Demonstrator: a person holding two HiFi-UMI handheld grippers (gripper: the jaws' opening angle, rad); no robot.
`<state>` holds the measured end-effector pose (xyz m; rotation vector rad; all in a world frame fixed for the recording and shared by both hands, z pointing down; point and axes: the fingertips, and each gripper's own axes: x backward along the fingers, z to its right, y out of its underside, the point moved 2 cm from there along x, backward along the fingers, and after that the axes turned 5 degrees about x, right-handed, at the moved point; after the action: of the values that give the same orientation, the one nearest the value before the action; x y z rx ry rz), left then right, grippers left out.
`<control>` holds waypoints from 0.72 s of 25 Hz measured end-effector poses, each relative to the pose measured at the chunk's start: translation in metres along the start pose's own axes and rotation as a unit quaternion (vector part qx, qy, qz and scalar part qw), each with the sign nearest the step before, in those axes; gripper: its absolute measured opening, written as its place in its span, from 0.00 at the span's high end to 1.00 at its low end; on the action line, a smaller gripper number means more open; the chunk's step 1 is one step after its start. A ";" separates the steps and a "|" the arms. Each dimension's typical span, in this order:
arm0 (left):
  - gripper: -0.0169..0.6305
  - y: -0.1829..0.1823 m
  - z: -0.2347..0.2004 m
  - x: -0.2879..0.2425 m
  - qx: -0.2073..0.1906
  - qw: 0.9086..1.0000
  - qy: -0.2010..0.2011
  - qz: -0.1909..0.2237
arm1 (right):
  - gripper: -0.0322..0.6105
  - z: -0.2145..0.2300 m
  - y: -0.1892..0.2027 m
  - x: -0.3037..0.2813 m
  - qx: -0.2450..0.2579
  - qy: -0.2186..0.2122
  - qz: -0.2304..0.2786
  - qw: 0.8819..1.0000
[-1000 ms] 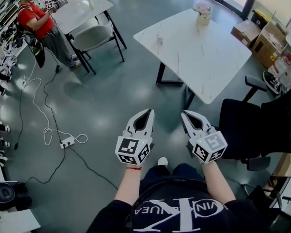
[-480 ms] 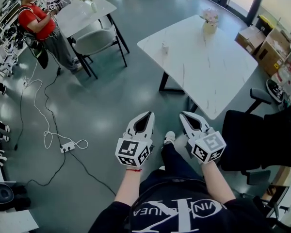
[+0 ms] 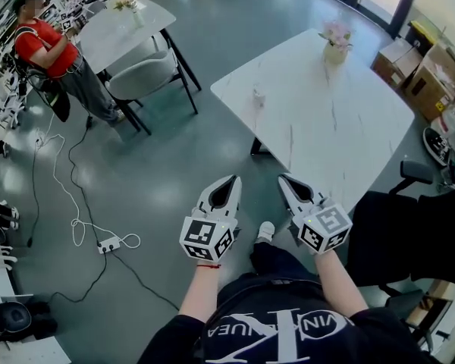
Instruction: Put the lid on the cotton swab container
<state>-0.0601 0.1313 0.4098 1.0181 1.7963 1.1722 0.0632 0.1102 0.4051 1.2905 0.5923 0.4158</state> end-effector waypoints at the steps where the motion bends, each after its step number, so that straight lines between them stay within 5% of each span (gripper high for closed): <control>1: 0.97 -0.003 -0.003 -0.010 0.000 1.000 0.002 -0.002 | 0.95 0.008 -0.002 -0.007 -0.002 0.001 -0.001 1.000; 18: 0.97 -0.016 -0.048 -0.129 0.000 1.000 0.015 -0.017 | 0.95 0.099 -0.012 -0.094 -0.003 -0.014 -0.021 1.000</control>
<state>-0.0546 -0.0055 0.4296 0.9699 1.8294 1.1725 0.0504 -0.0246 0.4259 1.2751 0.5929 0.3638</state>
